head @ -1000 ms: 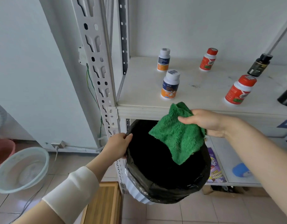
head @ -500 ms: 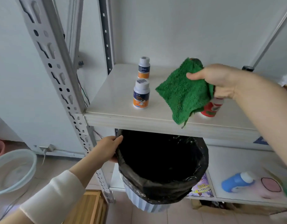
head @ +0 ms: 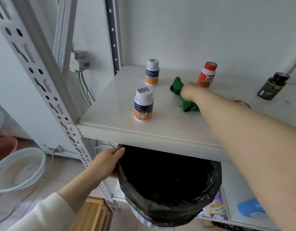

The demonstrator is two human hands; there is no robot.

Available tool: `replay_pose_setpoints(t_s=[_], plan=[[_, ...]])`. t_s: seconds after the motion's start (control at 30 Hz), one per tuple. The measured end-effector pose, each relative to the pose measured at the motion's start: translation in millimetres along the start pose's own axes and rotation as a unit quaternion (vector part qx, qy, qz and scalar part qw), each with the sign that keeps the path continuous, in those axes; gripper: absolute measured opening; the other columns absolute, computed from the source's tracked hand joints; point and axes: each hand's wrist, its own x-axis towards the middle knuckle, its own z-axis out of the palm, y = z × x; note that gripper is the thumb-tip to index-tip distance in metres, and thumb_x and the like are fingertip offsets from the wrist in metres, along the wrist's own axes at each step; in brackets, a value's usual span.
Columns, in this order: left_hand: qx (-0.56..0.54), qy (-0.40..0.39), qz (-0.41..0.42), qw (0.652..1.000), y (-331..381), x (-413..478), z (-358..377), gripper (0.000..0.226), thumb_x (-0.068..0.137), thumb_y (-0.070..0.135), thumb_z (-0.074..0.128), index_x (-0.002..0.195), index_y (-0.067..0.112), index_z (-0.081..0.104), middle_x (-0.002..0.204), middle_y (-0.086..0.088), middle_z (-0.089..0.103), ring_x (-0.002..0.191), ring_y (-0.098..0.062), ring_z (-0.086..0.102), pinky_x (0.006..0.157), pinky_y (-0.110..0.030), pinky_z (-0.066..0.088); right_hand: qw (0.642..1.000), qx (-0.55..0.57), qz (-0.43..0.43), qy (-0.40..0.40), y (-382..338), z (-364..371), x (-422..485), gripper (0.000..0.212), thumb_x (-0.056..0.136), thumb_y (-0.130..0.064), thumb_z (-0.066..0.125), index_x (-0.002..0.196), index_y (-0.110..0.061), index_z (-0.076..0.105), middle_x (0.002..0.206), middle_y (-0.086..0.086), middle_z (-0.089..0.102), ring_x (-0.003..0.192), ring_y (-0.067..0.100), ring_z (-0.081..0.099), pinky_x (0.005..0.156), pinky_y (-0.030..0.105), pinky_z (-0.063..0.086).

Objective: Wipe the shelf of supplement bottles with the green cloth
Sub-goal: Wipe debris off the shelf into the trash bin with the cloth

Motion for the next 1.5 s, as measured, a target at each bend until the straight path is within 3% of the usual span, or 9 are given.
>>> replay_pose_setpoints(t_s=[0.1, 0.23, 0.53, 0.7, 0.83, 1.0, 1.13, 1.33, 1.5], plan=[[-0.003, -0.013, 0.007, 1.000, -1.1, 0.4, -0.6, 0.034, 0.093, 0.032, 0.046, 0.097, 0.003, 0.064, 0.100, -0.024, 0.069, 0.084, -0.032, 0.069, 0.060, -0.030, 0.058, 1.000, -0.007, -0.011, 0.015, 0.8, 11.4, -4.6, 0.028, 0.093, -0.012, 0.041, 0.115, 0.002, 0.051, 0.117, 0.018, 0.059, 0.089, 0.031, 0.055, 0.063, 0.027, 0.037], [0.026, -0.008, 0.011, 1.000, -1.9, 0.8, -0.7, 0.038, 0.093, 0.033, 0.046, 0.098, -0.001, 0.062, 0.104, -0.027, 0.066, 0.089, -0.035, 0.067, 0.057, -0.026, 0.055, 0.998, -0.013, -0.059, 0.036, 4.5, 25.2, -29.2, 0.032, 0.095, -0.013, 0.037, 0.123, -0.004, 0.048, 0.120, 0.018, 0.057, 0.105, 0.033, 0.055, 0.071, 0.028, 0.036], [0.016, -0.036, 0.015, 0.999, 4.6, -0.4, 2.2, 0.034, 0.094, 0.031, 0.046, 0.093, 0.001, 0.064, 0.080, -0.012, 0.065, 0.059, -0.015, 0.063, 0.038, -0.013, 0.044, 0.986, 0.011, -0.157, 0.057, 15.0, 44.7, -109.0, 0.043, 0.094, -0.015, 0.040, 0.136, -0.024, 0.039, 0.081, 0.009, 0.057, 0.072, 0.028, 0.052, 0.063, 0.030, 0.039], [-0.005, -0.054, 0.013, 0.998, 5.5, 0.1, 3.3, 0.028, 0.093, 0.030, 0.048, 0.085, 0.008, 0.064, 0.080, -0.012, 0.065, 0.058, -0.018, 0.065, 0.042, -0.018, 0.049, 0.977, -0.014, -0.206, 0.056, 17.3, 41.2, -152.8, 0.046, 0.093, -0.015, 0.041, 0.135, -0.031, 0.038, 0.107, 0.016, 0.063, 0.094, 0.035, 0.059, 0.069, 0.034, 0.040], [-0.008, -0.060, 0.010, 0.998, 9.2, -2.7, 2.1, 0.027, 0.093, 0.029, 0.048, 0.083, 0.009, 0.063, 0.081, -0.013, 0.063, 0.064, -0.023, 0.065, 0.044, -0.023, 0.053, 0.975, 0.025, -0.217, -0.041, 20.4, 32.0, -180.6, 0.037, 0.093, -0.023, 0.045, 0.128, -0.032, 0.046, 0.116, 0.012, 0.062, 0.104, 0.034, 0.057, 0.085, 0.037, 0.047], [-0.004, -0.065, 0.007, 0.998, 10.2, -5.0, 1.3, 0.028, 0.093, 0.029, 0.048, 0.092, 0.005, 0.063, 0.086, -0.016, 0.062, 0.066, -0.027, 0.064, 0.049, -0.027, 0.057, 0.958, 0.212, -0.121, -0.147, 39.6, 39.8, -188.8, 0.027, 0.093, -0.029, 0.047, 0.105, -0.008, 0.060, 0.110, 0.017, 0.066, 0.101, 0.032, 0.062, 0.092, 0.038, 0.048], [-0.005, -0.066, 0.011, 0.998, 9.3, -5.5, 1.8, 0.027, 0.093, 0.031, 0.048, 0.081, 0.010, 0.062, 0.080, -0.012, 0.063, 0.065, -0.026, 0.065, 0.052, -0.028, 0.058, 0.916, 0.345, -0.047, -0.200, 55.6, 31.5, -179.7, 0.041, 0.089, -0.032, 0.055, 0.116, -0.001, 0.055, 0.122, 0.021, 0.060, 0.112, 0.032, 0.057, 0.103, 0.045, 0.042], [-0.007, -0.072, 0.025, 0.997, 4.3, -4.3, -0.6, 0.027, 0.093, 0.030, 0.048, 0.082, 0.010, 0.063, 0.073, -0.008, 0.063, 0.060, -0.020, 0.065, 0.044, -0.022, 0.052, 0.885, 0.455, -0.021, -0.099, 54.4, -4.5, -156.6, 0.052, 0.086, -0.030, 0.059, 0.128, -0.002, 0.046, 0.128, 0.007, 0.055, 0.119, 0.024, 0.051, 0.109, 0.042, 0.034], [0.012, -0.066, 0.031, 0.997, 2.6, -2.0, -7.5, 0.036, 0.093, 0.034, 0.047, 0.087, 0.003, 0.064, 0.077, -0.011, 0.066, 0.063, -0.020, 0.068, 0.055, -0.028, 0.056, 0.893, 0.441, 0.006, 0.091, 25.7, -38.4, -108.9, 0.033, 0.091, -0.032, 0.051, 0.114, -0.008, 0.055, 0.106, 0.007, 0.061, 0.090, 0.023, 0.060, 0.084, 0.031, 0.044]])
